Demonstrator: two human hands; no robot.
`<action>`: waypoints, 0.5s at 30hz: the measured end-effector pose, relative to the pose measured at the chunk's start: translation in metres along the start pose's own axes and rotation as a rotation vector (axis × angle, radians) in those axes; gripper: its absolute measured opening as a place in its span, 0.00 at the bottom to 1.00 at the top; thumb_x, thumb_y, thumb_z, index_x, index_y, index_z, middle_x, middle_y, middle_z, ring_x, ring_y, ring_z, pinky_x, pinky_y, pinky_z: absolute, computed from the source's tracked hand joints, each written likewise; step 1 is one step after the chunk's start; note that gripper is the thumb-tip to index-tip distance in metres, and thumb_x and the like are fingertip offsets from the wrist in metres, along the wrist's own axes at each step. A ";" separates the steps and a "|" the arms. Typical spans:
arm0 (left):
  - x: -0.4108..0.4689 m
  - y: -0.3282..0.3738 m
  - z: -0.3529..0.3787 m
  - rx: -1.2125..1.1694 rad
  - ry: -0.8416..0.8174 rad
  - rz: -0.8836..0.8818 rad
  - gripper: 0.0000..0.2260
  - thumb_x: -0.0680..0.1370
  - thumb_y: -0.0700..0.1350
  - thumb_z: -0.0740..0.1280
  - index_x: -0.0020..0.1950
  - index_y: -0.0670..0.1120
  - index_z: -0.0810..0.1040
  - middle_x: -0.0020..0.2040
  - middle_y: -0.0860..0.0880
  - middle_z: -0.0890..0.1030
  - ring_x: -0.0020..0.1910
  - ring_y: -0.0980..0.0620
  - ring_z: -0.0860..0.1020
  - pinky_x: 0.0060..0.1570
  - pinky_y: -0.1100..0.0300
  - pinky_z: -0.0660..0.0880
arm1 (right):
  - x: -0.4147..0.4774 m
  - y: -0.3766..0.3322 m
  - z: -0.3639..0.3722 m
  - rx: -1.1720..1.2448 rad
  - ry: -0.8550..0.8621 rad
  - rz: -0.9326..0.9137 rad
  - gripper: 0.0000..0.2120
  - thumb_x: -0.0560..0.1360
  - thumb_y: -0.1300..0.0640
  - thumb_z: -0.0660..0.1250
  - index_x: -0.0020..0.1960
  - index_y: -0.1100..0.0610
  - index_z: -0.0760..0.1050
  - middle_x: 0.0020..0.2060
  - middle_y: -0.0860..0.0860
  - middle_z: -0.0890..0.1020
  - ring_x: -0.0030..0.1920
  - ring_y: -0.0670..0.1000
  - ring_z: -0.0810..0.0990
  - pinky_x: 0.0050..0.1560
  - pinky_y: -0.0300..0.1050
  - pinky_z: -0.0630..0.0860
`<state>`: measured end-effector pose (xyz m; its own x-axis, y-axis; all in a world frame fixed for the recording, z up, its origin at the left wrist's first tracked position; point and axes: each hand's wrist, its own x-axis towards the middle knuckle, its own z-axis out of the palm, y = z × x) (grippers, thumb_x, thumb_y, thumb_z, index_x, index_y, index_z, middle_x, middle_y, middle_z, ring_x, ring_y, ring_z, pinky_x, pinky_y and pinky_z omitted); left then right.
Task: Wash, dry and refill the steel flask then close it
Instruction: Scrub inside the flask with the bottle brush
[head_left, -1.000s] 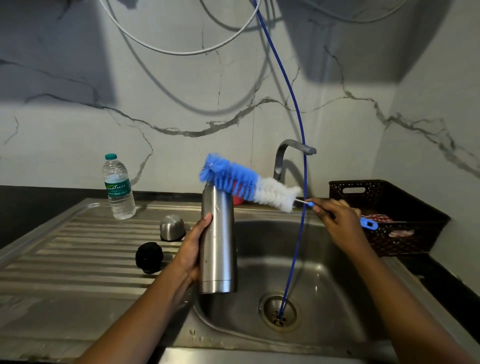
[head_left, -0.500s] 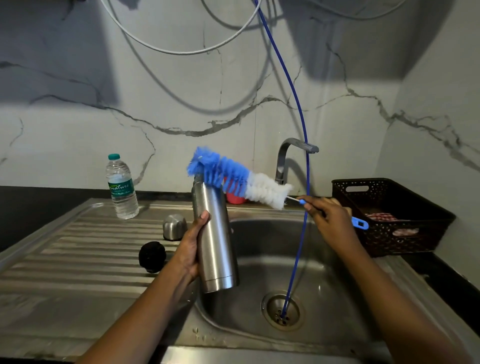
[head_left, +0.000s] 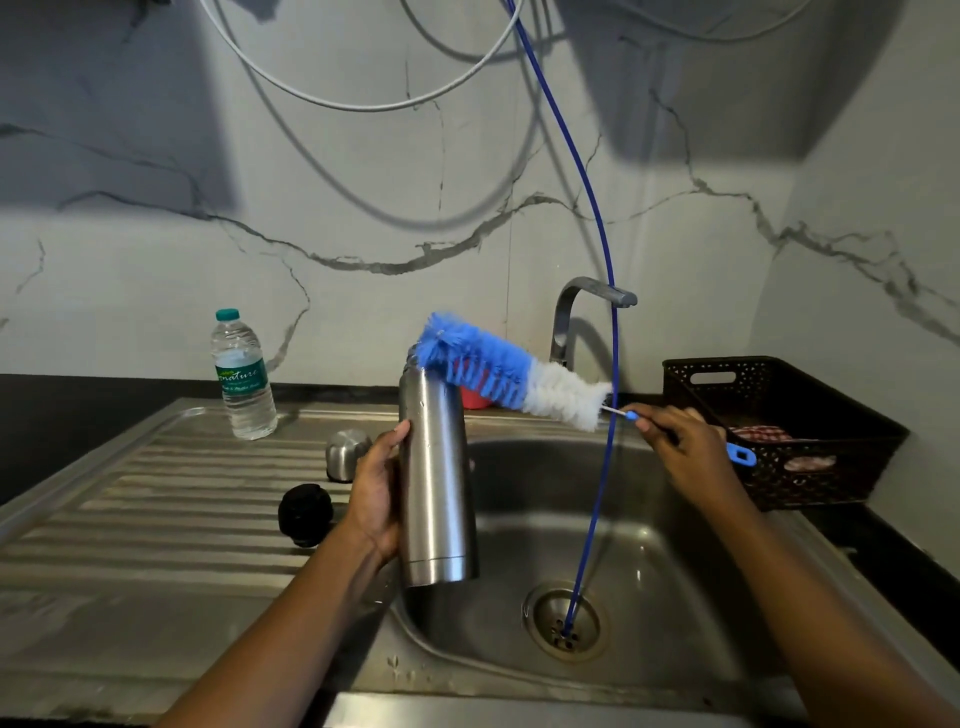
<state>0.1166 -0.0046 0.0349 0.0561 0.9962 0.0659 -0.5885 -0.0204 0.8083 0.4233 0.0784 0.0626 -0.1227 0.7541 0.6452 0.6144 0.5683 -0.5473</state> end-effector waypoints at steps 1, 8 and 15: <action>0.000 -0.002 0.001 0.010 -0.008 -0.014 0.42 0.57 0.59 0.79 0.63 0.37 0.75 0.48 0.35 0.81 0.42 0.41 0.82 0.45 0.52 0.79 | 0.001 -0.006 0.003 0.000 0.007 -0.032 0.11 0.76 0.55 0.64 0.57 0.45 0.76 0.37 0.40 0.76 0.41 0.42 0.70 0.53 0.61 0.69; 0.001 -0.001 -0.001 0.019 0.025 -0.039 0.49 0.54 0.61 0.81 0.67 0.36 0.72 0.50 0.37 0.80 0.41 0.43 0.82 0.44 0.51 0.80 | 0.001 -0.001 0.005 -0.007 -0.009 0.005 0.11 0.77 0.54 0.64 0.58 0.47 0.76 0.38 0.44 0.77 0.45 0.50 0.73 0.53 0.63 0.70; 0.000 -0.001 0.002 0.060 0.048 0.011 0.43 0.54 0.62 0.80 0.60 0.39 0.76 0.44 0.38 0.80 0.37 0.41 0.81 0.41 0.51 0.80 | 0.005 -0.021 0.013 -0.092 0.045 -0.094 0.11 0.77 0.54 0.64 0.57 0.50 0.80 0.41 0.43 0.78 0.46 0.46 0.70 0.44 0.43 0.55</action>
<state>0.1191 -0.0042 0.0351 0.0104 0.9988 0.0477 -0.5395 -0.0346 0.8413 0.3997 0.0748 0.0706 -0.1488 0.6824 0.7157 0.6708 0.6015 -0.4339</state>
